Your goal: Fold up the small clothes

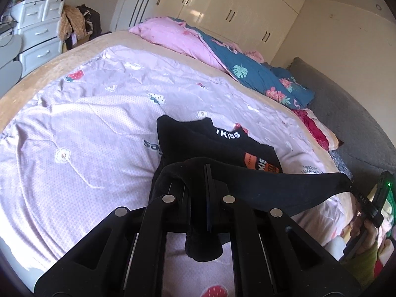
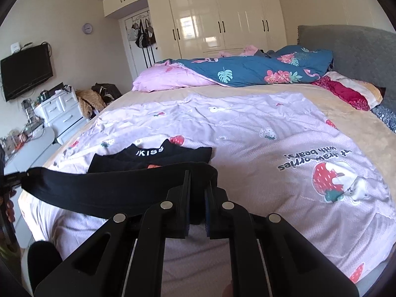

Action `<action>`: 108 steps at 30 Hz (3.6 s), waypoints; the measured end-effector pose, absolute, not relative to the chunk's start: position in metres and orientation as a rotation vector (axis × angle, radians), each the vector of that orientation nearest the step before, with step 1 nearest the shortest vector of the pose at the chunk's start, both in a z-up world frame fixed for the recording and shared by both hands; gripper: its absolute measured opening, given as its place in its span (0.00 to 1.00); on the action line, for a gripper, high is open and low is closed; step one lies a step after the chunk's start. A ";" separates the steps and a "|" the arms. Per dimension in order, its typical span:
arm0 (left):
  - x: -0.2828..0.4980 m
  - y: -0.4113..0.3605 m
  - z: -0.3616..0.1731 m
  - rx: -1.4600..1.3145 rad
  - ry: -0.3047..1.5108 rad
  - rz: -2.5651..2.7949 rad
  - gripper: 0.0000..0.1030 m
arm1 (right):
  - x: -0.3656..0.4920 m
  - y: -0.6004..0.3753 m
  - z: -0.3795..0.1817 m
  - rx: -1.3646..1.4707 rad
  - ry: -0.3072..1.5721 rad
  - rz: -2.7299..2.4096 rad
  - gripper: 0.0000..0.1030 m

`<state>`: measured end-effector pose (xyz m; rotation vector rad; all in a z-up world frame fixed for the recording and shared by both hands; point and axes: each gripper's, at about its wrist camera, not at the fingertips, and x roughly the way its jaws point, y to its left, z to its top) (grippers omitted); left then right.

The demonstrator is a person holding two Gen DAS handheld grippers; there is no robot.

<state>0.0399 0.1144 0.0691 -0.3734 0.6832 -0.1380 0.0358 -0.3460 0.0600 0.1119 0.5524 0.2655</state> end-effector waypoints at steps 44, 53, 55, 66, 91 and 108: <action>0.157 0.128 0.020 -0.433 0.710 -0.005 0.03 | 0.175 -0.310 0.021 0.134 0.649 0.103 0.08; 0.156 0.122 0.019 -0.401 0.693 -0.030 0.06 | 0.177 -0.308 0.008 0.125 0.621 0.066 0.25; 0.154 0.120 0.022 -0.398 0.680 -0.038 0.09 | 0.173 -0.310 0.008 0.117 0.606 0.060 0.25; 0.147 0.127 0.024 -0.406 0.651 -0.011 0.49 | 0.147 -0.280 0.001 0.026 0.619 0.221 0.26; 0.137 0.038 -0.025 -0.046 0.873 -0.077 0.17 | 0.159 -0.249 -0.057 -0.104 0.822 0.246 0.19; 0.205 0.074 -0.024 -0.157 0.872 0.033 0.17 | 0.231 -0.237 -0.054 -0.053 0.815 0.224 0.19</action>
